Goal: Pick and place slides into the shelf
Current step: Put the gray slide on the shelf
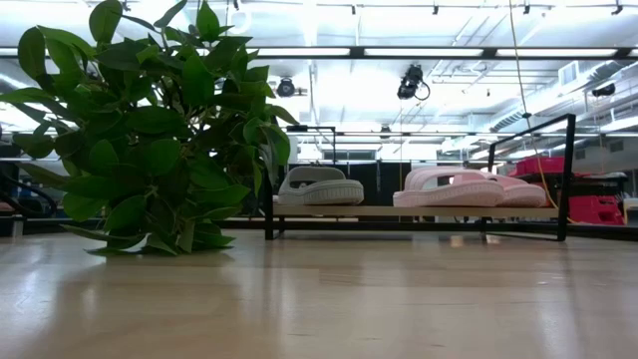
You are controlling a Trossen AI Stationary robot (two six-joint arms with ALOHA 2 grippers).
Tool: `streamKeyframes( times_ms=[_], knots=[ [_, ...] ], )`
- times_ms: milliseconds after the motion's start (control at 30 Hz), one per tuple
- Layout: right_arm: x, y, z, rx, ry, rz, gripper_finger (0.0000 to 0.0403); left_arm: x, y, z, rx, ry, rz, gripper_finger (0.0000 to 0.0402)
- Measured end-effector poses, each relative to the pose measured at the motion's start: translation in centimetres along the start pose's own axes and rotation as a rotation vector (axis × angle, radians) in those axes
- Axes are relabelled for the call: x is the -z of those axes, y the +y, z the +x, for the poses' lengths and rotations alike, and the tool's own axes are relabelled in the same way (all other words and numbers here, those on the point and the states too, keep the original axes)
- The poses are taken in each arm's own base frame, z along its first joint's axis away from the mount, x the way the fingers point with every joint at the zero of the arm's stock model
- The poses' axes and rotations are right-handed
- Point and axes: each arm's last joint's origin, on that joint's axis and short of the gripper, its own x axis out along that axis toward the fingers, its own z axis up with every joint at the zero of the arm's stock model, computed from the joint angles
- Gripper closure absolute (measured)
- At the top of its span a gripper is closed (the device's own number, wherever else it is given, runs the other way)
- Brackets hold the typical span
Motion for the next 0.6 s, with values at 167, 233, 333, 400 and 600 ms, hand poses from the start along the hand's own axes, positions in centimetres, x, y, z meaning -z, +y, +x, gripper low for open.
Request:
streamKeyframes(
  times_ms=[167,233,333,400,600],
  knots=[
    [-0.1,0.0,0.0,0.017,-0.043,-0.02,0.0267,0.0,0.0,0.0,-0.002,0.0,-0.106,0.0338],
    [-0.3,0.0,-0.1,0.02,-0.06,-0.038,0.0239,0.0,0.0,0.0,-0.002,-0.007,-0.156,0.0329],
    [-0.9,-0.2,-0.2,0.027,-0.083,-0.055,0.0207,-0.2,0.0,0.0,0.003,-0.02,-0.211,0.0324],
    [-1.1,-0.4,-0.2,0.038,-0.093,-0.073,0.0196,-0.2,-0.2,0.0,0.01,-0.027,-0.241,0.0331],
    [-1.7,-0.7,-0.4,0.046,-0.103,-0.115,0.019,-0.1,-0.9,0.0,0.033,-0.022,-0.276,0.0341]
  ],
)
